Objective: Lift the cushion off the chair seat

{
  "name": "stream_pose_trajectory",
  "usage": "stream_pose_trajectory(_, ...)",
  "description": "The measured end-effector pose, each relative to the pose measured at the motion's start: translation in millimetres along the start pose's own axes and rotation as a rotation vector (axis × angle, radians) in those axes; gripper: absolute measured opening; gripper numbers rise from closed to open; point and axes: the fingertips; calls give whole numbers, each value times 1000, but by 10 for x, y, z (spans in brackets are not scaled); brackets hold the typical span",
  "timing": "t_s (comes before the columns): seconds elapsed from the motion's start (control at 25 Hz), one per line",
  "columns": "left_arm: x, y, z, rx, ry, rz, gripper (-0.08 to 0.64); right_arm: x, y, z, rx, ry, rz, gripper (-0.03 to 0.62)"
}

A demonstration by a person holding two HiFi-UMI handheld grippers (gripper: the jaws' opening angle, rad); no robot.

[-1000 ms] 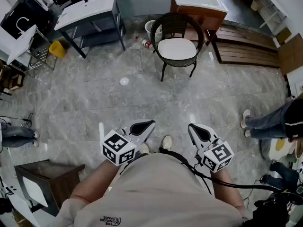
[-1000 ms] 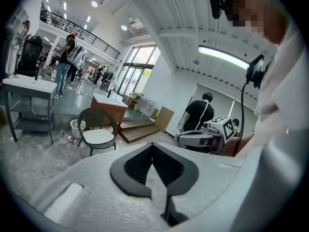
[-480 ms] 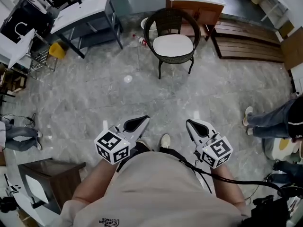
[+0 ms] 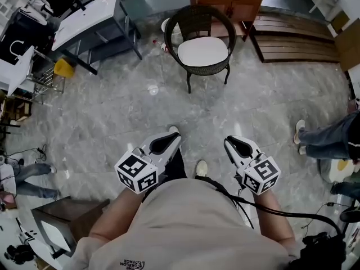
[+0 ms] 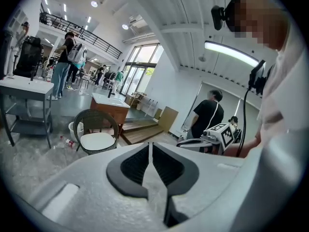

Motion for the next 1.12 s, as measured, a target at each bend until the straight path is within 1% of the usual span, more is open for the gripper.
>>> stream_pose_trajectory(0.12,190,-222,-360,-37,5,2,9,163,-307,216,-37,-13,-25,88)
stream_pose_trajectory(0.24,465,-417,-783,-87,3,4,15,385,-684,433,-82,-26,-46,92)
stream_pose_trajectory(0.4,817,-567,-1361,-150,-15,-17,34,634,-1312,693,-132,-57,-56,92)
stream_pose_trajectory(0.52,964,-628,-1748,-186,-33,-54,35,670,-1779,989,-165,-136,-63,92)
stream_pose_trajectory(0.64,1013,-736,-2113,-213,-47,-108,35,646,-2202,1353,-197,-225,-72,92)
stream_pose_trajectory(0.76,1052,-871,-2405,-214,-43,-136,35,565,-2591,1700,-202,-291,-92,92)
stream_pose_trajectory(0.92,1118,-1167,-2658,-194,-2,-143,35,240,-3090,2322,-207,-353,-163,91)
stream_pose_trajectory(1.0,1155,-1320,-2769,-188,14,-154,35,42,-3359,2660,-219,-419,-179,91)
stream_pose_trajectory(1.12,1251,-1606,-2964,-171,15,-177,35,-261,-3809,3215,-224,-549,-178,92)
Point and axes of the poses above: the fingertips, and each gripper's own axes: y backward along the fingers, z to its right, x out of its top, and after that the axes turned 1 degree about y, right-handed
